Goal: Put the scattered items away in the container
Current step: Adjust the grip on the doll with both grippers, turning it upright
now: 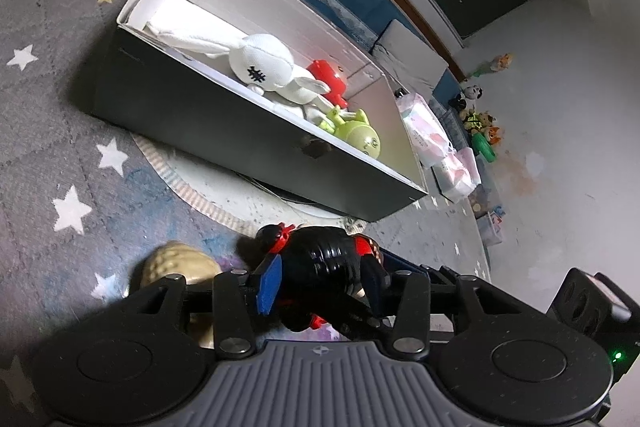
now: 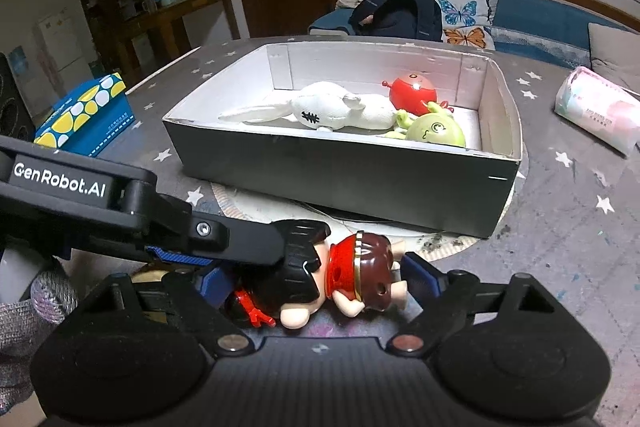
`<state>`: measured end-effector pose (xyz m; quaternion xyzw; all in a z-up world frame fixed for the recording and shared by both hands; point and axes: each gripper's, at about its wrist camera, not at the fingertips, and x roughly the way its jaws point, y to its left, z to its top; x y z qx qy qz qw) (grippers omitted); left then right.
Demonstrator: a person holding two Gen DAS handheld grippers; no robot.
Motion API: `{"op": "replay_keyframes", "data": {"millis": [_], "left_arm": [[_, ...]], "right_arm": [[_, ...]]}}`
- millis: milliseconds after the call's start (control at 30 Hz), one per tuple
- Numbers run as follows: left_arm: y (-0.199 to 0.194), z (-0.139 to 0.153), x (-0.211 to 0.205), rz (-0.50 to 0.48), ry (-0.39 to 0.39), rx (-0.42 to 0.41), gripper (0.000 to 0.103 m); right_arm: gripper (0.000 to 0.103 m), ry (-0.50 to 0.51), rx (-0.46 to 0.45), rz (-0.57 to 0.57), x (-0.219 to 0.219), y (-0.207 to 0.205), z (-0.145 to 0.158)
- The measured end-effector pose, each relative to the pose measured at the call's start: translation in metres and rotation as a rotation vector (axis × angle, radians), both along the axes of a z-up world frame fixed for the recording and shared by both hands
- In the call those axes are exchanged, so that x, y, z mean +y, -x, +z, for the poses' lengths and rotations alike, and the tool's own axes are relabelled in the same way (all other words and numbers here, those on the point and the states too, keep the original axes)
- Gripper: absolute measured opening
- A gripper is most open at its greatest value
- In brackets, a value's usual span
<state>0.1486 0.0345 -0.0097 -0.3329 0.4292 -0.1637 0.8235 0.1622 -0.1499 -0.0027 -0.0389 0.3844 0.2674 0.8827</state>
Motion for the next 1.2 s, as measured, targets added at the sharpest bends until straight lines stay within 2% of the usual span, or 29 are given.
{"op": "replay_keyframes", "data": {"millis": [267,633,833,1000,1200], "left_arm": [[0.004,0.007,-0.001,0.014,0.012,-0.002,0.046],[0.002,0.004,-0.006,-0.009,-0.031,0.006,0.046],[-0.002,0.004,-0.005,-0.026,-0.02,0.007,0.046],[-0.003,0.005,0.0,-0.024,-0.013,0.013,0.046],[0.002,0.009,0.007,-0.013,-0.008,0.012,0.046]], "right_arm": [[0.086,0.008,-0.051,0.018,-0.002,0.01,0.014],[0.086,-0.024,0.0,0.016,-0.011,0.008,0.003],[0.086,-0.029,0.007,0.057,-0.019,0.013,0.001],[0.086,0.027,-0.024,0.124,-0.021,0.018,0.003],[0.087,0.154,-0.078,0.251,-0.014,0.017,-0.001]]}}
